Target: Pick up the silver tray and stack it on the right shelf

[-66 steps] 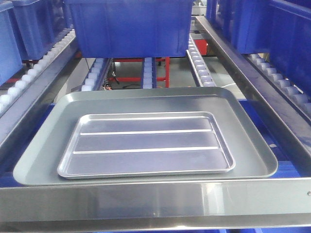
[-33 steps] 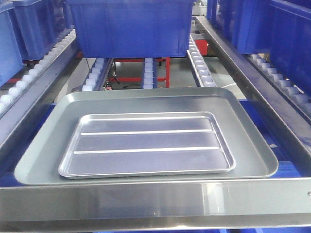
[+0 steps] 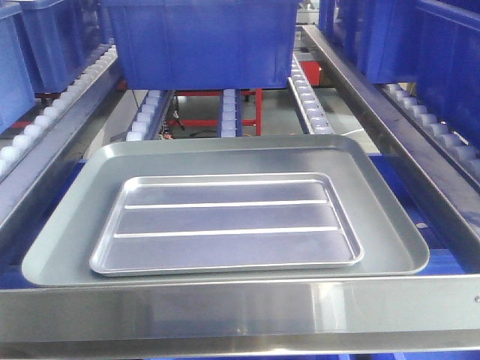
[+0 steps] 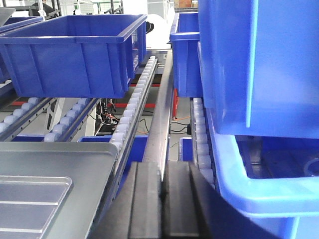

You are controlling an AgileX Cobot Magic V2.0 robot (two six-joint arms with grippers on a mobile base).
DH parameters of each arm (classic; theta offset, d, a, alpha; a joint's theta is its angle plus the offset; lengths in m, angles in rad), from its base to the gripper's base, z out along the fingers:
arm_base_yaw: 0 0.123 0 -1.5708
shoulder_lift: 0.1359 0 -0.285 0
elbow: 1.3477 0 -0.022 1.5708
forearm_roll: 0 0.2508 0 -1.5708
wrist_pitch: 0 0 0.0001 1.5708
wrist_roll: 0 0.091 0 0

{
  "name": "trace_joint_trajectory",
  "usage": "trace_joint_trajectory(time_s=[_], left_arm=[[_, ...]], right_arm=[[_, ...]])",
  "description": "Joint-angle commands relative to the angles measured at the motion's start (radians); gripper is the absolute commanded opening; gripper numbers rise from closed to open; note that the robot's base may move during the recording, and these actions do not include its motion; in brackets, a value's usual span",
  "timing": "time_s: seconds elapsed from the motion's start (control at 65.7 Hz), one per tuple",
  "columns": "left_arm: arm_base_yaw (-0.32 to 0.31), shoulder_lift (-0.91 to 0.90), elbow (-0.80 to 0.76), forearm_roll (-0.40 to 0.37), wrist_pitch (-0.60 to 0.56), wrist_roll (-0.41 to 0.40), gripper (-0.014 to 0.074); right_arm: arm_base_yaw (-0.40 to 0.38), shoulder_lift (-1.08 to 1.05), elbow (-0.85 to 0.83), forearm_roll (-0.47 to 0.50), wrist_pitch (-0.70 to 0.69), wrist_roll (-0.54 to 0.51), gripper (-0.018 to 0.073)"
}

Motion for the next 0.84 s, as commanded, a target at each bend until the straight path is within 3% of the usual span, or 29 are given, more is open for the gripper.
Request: trace_joint_trajectory(time_s=[0.0, 0.822], left_arm=[[0.0, -0.011, 0.026, -0.01, -0.098, 0.0, -0.01], [0.0, -0.011, 0.026, -0.01, -0.098, 0.0, -0.01]], right_arm=[[-0.001, -0.018, -0.001, 0.0, -0.092, -0.01, 0.006], [-0.001, -0.018, -0.001, 0.0, -0.092, -0.01, 0.006]])
